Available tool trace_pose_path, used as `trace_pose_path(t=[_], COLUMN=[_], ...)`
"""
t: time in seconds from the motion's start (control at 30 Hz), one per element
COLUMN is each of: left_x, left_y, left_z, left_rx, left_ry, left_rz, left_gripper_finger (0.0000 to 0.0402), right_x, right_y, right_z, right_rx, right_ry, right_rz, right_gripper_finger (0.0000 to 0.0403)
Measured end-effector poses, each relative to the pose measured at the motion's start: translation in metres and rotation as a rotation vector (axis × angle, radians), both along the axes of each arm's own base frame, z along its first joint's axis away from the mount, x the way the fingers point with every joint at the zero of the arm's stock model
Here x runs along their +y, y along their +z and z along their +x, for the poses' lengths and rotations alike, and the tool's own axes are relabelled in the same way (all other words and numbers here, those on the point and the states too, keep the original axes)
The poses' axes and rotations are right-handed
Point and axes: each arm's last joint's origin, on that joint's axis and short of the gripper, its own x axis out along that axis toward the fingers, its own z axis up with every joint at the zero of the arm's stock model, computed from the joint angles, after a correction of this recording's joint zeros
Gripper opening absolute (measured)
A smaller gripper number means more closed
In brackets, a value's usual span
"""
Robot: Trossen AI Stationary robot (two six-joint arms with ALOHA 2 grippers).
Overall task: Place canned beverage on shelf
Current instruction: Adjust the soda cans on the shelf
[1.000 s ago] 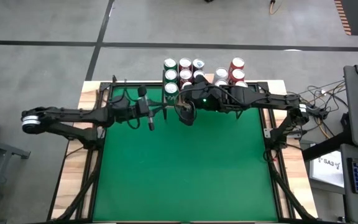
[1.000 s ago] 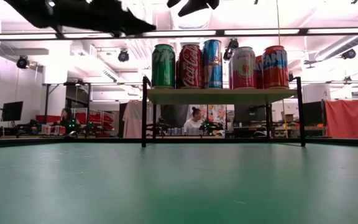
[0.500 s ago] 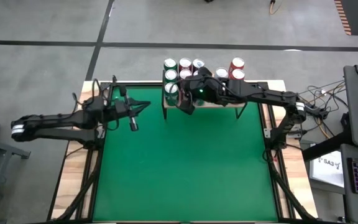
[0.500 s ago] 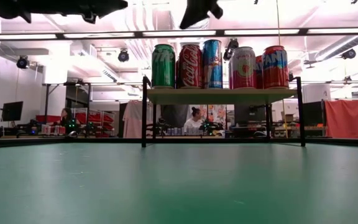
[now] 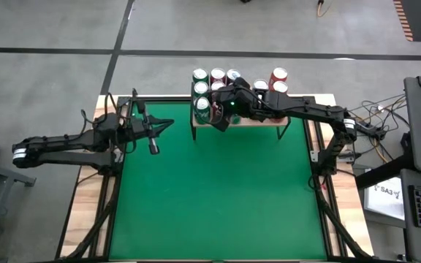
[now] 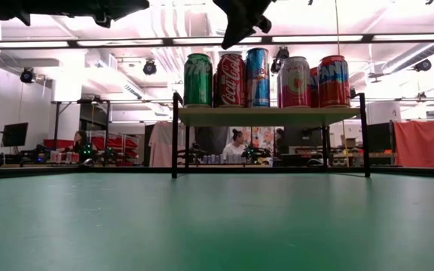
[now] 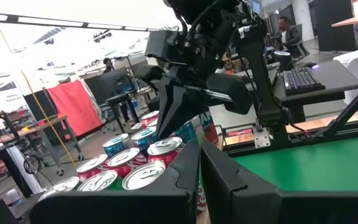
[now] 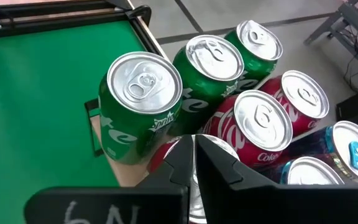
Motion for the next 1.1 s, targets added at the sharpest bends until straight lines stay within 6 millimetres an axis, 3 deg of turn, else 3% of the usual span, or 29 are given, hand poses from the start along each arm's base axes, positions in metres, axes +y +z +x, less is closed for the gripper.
trace_pose_path(t=[0.47, 1.1], left_x=[0.0, 0.0], left_y=[0.0, 0.0], left_z=[0.0, 0.0], left_rx=[0.001, 0.001], left_ry=[0.001, 0.001], left_rz=[0.0, 0.0], left_gripper_finger=[0.0, 0.0], right_x=[0.0, 0.002], right_y=[-0.014, -0.015], right_z=[0.001, 0.001], right_rx=[0.028, 0.043], right_ry=[-0.017, 0.012], right_rz=[0.025, 0.012], right_gripper_finger=[0.0009, 0.0009])
